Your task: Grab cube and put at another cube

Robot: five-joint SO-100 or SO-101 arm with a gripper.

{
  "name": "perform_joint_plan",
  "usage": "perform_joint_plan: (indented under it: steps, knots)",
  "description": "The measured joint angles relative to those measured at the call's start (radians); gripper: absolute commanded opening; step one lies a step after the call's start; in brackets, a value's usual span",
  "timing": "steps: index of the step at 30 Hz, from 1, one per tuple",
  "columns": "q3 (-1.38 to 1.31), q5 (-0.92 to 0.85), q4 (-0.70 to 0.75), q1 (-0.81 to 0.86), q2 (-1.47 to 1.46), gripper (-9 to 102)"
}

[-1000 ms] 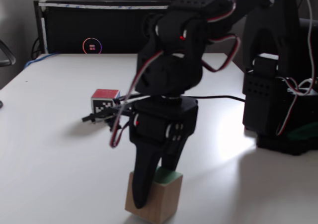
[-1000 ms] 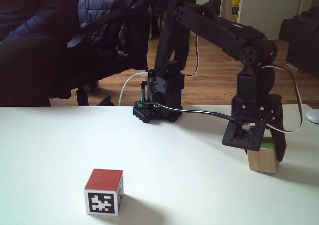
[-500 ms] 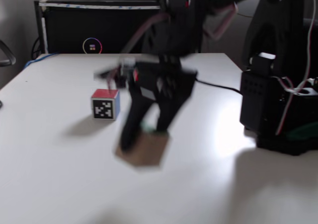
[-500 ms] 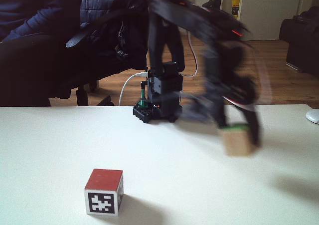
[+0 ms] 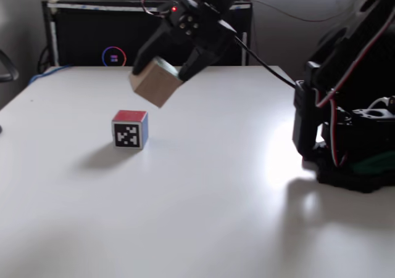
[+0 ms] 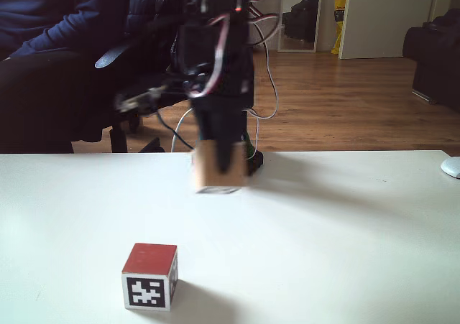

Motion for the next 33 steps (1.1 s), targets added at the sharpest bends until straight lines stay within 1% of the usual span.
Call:
perform_joint_plan:
  steps: [9, 21, 27, 33]
  knots:
    - [-0.183, 0.026, 0.000, 0.118, -0.273, 9]
    - [-0.304, 0.037, 0.009, 0.187, -0.351, 9]
    - [-0.333, 0.021, 0.009, 0.224, -0.446, 9]
    - [-0.371, 0.021, 0.009, 0.221, -0.518, 11]
